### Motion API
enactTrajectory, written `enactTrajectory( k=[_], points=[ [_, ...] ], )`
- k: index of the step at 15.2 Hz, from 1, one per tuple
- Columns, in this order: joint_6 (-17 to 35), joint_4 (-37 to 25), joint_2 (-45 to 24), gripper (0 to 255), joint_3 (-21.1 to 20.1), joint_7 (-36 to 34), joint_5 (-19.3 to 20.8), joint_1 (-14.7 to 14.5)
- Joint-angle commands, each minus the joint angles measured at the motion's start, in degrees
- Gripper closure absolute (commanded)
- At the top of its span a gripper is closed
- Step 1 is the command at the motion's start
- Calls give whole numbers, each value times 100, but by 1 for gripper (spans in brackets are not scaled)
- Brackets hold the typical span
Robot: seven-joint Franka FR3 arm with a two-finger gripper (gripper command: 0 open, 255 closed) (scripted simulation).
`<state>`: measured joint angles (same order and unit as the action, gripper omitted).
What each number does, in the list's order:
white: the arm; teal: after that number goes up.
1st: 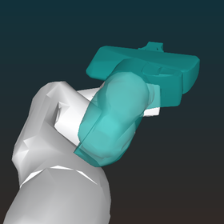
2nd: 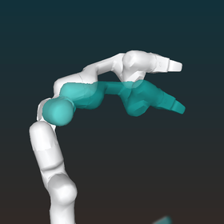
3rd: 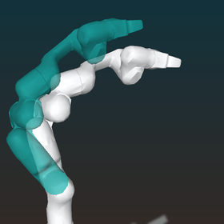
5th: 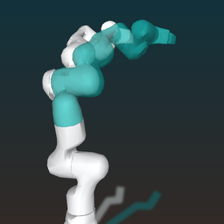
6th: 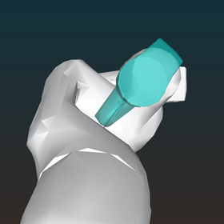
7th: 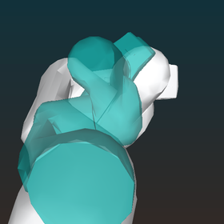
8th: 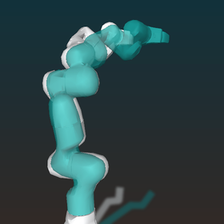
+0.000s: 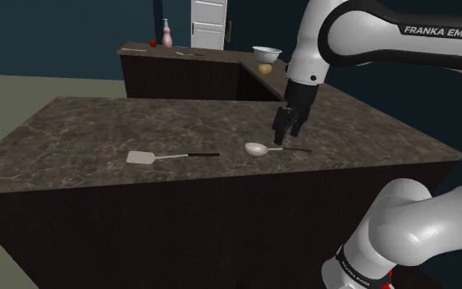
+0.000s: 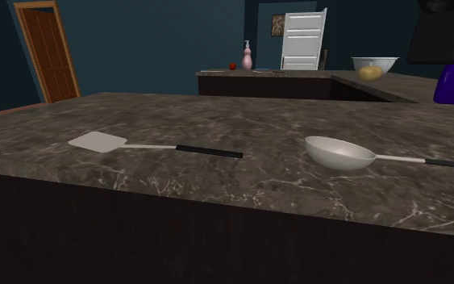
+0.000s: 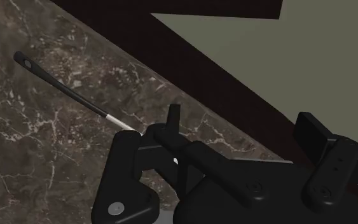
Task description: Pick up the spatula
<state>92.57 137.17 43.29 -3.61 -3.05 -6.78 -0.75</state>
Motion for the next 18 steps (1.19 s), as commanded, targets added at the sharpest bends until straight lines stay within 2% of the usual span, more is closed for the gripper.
enactTrajectory(
  k=[1,9,18],
  points=[
    [0,0,0,0,0,0,0,0],
    [757,-1088,-1930,0,-40,1241,265,-387],
    [1072,-2702,-3919,0,-330,2388,601,-754]
  ],
)
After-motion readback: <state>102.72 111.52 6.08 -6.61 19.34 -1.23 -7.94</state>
